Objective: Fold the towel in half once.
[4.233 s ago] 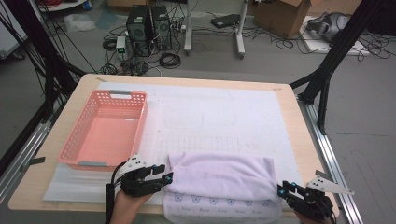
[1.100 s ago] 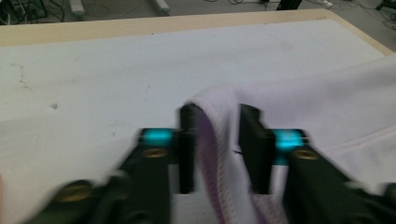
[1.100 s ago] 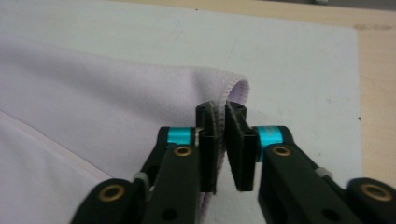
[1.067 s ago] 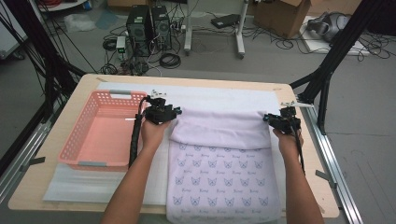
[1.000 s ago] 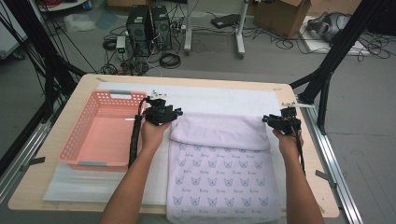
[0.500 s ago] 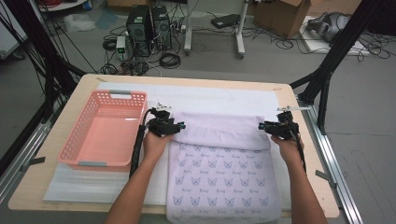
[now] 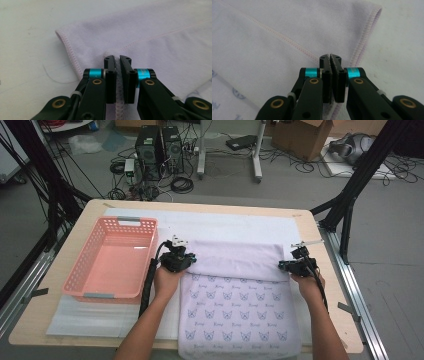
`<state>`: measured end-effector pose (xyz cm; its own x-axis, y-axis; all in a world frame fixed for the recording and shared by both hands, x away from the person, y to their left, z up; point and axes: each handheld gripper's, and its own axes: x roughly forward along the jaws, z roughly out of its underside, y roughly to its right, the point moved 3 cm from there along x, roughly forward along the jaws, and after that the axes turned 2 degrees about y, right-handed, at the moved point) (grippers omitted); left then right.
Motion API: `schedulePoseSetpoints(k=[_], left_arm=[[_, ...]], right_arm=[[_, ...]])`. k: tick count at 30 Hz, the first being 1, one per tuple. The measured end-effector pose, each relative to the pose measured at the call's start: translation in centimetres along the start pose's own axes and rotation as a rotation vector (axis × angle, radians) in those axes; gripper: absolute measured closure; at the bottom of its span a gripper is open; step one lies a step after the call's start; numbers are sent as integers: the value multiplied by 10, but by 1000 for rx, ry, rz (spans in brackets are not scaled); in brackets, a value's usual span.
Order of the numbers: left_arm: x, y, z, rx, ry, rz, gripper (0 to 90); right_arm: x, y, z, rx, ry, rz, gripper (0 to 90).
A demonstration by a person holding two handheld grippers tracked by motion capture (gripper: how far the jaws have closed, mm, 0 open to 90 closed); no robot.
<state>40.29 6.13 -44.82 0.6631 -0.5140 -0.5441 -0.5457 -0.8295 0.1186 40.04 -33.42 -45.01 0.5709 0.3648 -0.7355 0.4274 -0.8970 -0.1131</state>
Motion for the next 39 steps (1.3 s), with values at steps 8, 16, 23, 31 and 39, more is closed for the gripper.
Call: schedulePoseSetpoints(k=[8, 16, 23, 31, 39], left_arm=[[-15, 11, 15, -13, 59, 39, 841], [-30, 16, 18, -29, 92, 71, 840], [-48, 24, 33, -33, 134, 106, 839], [-65, 29, 56, -11, 133, 129, 834], [-77, 39, 71, 43, 147, 141, 823]], right_arm=[[-19, 4, 5, 49, 108, 0, 697], [-14, 2, 11, 23, 69, 19, 860], [-31, -5, 23, -3, 115, -4, 865], [-53, -17, 58, -18, 213, -51, 869], [-74, -28, 89, -33, 273, -85, 874]])
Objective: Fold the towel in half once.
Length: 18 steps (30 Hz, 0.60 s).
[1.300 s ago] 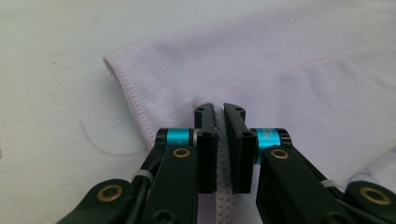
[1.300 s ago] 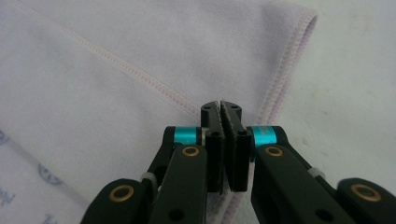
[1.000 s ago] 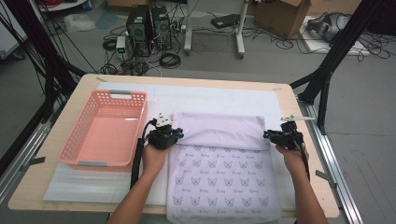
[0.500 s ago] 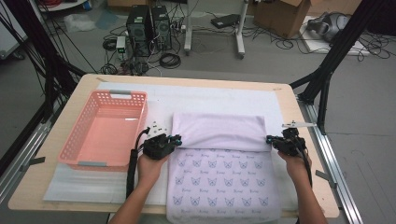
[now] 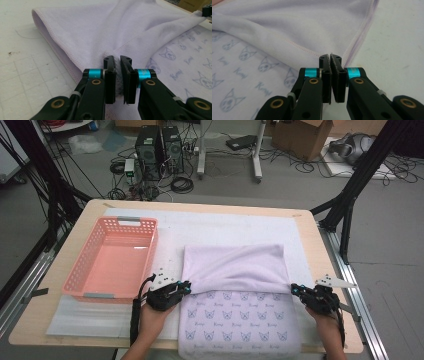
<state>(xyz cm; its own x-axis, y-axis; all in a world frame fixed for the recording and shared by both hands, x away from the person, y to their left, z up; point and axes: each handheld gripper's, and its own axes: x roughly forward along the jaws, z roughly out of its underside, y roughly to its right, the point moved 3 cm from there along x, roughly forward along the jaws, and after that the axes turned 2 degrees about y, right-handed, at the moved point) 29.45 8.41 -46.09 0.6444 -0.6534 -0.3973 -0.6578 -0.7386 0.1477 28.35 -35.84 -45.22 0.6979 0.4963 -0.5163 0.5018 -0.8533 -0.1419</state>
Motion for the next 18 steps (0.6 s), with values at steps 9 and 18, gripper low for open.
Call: schedulePoseSetpoints(k=[9, 18], left_arm=[[-18, 9, 6, -18, 54, 40, 822], [-29, 21, 16, -30, 55, 40, 818]], right_arm=[[-26, -7, 12, 3, 59, -25, 874], [-41, -15, 23, 2, 70, -37, 874]])
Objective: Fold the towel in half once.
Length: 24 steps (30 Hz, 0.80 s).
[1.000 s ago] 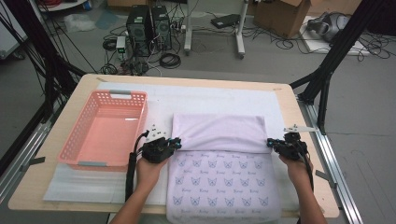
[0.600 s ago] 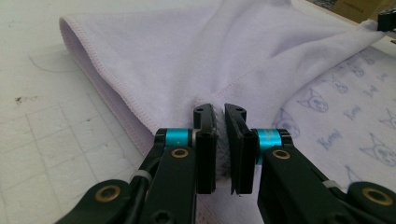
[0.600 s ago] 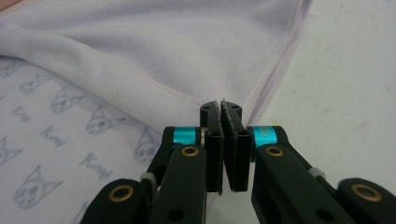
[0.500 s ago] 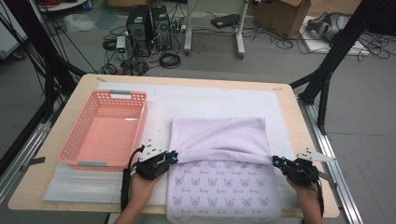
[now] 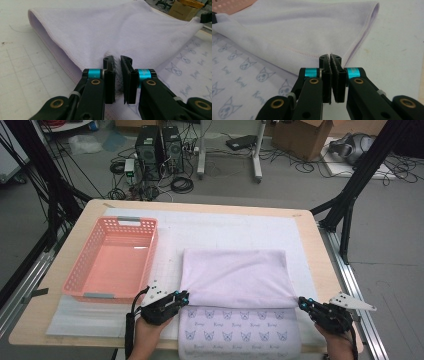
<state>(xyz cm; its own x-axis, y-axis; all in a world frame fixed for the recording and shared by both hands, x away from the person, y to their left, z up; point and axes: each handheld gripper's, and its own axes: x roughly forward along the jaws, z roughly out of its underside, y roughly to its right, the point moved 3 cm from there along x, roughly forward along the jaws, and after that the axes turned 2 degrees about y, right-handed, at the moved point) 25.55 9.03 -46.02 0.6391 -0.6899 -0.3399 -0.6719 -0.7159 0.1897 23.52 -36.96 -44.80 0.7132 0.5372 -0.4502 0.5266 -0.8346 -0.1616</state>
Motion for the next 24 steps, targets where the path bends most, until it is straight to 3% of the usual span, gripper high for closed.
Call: schedulePoseSetpoints(k=[10, 24], left_arm=[[-25, 21, 15, -34, 3, -16, 819], [-61, 56, 36, -43, -8, -7, 819]], right_arm=[[-25, -20, 17, -28, -7, -28, 874], [-63, -48, 43, -61, -23, -60, 873]])
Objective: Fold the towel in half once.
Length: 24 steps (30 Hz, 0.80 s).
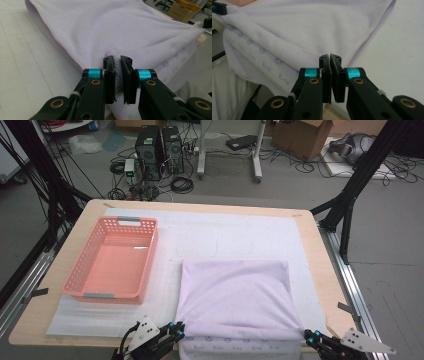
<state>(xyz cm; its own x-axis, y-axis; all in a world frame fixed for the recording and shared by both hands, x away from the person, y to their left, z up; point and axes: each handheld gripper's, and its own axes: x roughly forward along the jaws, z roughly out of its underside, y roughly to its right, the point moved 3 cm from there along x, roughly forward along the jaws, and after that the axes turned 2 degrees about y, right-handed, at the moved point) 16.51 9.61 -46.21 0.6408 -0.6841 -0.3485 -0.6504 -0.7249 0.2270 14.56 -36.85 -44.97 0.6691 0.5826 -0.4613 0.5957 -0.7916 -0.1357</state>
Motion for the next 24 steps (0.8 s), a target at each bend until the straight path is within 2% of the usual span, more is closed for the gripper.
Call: schedulePoseSetpoints(k=[7, 8, 9, 11, 13, 15, 18, 24], left_arm=[[-13, 12, 8, -4, -10, 39, 806], [-14, 12, 9, -15, -9, 48, 773], [-15, 12, 9, -27, -1, 56, 704], [-16, 10, 6, -55, 27, 52, 528], [-17, 5, 1, -64, 61, 38, 442], [-15, 1, -5, -68, 71, 33, 422], [-8, -4, -13, -55, 66, 26, 416], [15, -18, -27, -47, 32, 6, 407]], right_arm=[[-21, -16, 9, -22, -4, -13, 874], [-24, -18, 11, -15, -3, -11, 874], [-27, -18, 13, -7, -9, -13, 873], [-28, -17, 17, 0, -21, -11, 833], [-27, -14, 17, 24, -8, 19, 665], [-27, -9, 13, 59, 28, 30, 636], [-24, -1, 4, 56, 48, 68, 628], [2, 9, -6, 38, 12, 100, 627]])
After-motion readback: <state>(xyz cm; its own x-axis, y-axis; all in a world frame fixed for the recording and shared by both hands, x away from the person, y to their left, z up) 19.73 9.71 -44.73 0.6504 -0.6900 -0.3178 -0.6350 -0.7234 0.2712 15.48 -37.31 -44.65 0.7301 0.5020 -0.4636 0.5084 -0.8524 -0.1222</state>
